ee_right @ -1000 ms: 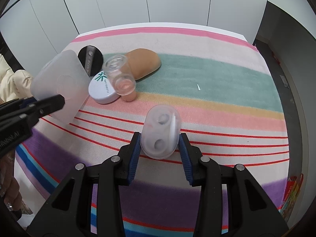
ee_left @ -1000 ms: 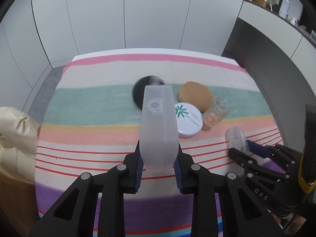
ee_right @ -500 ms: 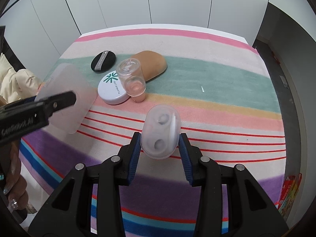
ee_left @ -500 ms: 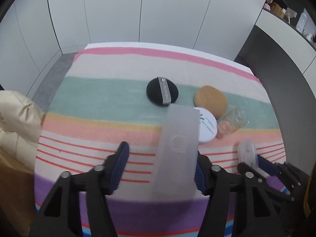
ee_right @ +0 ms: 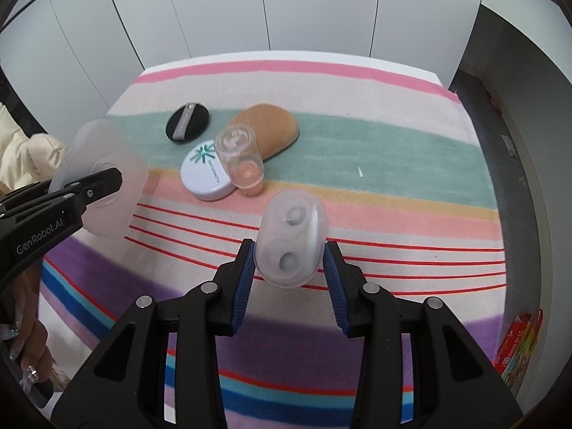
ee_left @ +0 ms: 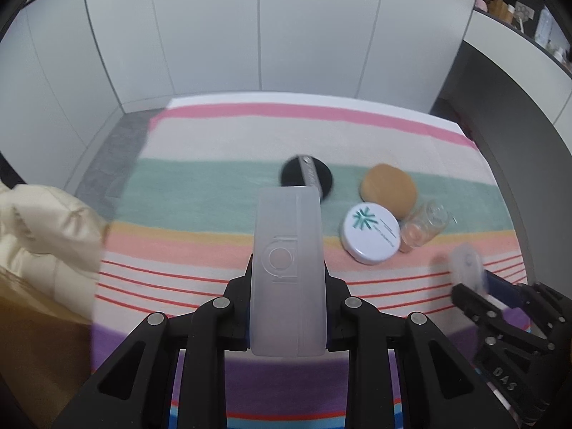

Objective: Organize objects
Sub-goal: 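Lift the frosted box with the left tool while the right tool lifts the clear case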

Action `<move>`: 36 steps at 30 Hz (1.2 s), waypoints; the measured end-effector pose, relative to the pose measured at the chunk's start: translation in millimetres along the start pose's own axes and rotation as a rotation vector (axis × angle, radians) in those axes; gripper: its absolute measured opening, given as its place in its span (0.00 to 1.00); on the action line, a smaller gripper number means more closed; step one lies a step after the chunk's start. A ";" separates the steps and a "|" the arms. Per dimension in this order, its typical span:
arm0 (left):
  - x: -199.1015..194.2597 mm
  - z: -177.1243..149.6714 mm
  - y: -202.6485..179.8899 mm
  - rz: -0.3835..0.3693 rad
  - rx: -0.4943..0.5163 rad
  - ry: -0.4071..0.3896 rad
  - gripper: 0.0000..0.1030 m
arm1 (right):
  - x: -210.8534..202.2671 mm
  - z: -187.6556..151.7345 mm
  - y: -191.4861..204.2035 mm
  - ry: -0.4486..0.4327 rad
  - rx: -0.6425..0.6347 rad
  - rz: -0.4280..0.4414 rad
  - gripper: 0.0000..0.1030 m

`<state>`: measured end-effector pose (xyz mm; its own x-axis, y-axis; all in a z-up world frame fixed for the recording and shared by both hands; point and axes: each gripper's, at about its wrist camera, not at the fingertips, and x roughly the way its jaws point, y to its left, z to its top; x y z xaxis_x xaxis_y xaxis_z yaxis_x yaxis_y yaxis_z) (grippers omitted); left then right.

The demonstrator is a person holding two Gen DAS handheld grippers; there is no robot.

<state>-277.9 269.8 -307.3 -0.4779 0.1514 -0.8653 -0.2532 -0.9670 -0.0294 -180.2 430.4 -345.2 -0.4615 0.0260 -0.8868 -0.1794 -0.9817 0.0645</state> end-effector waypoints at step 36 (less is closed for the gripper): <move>-264.5 78.1 30.3 -0.017 -0.048 -0.136 0.26 | -302.9 93.6 45.5 -0.261 -0.038 -0.064 0.39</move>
<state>-224.8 216.5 -40.2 -0.5841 0.1910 -0.7889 -0.2234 -0.9722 -0.0700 -130.0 395.5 -30.8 -0.6596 0.1311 -0.7401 -0.1852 -0.9827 -0.0089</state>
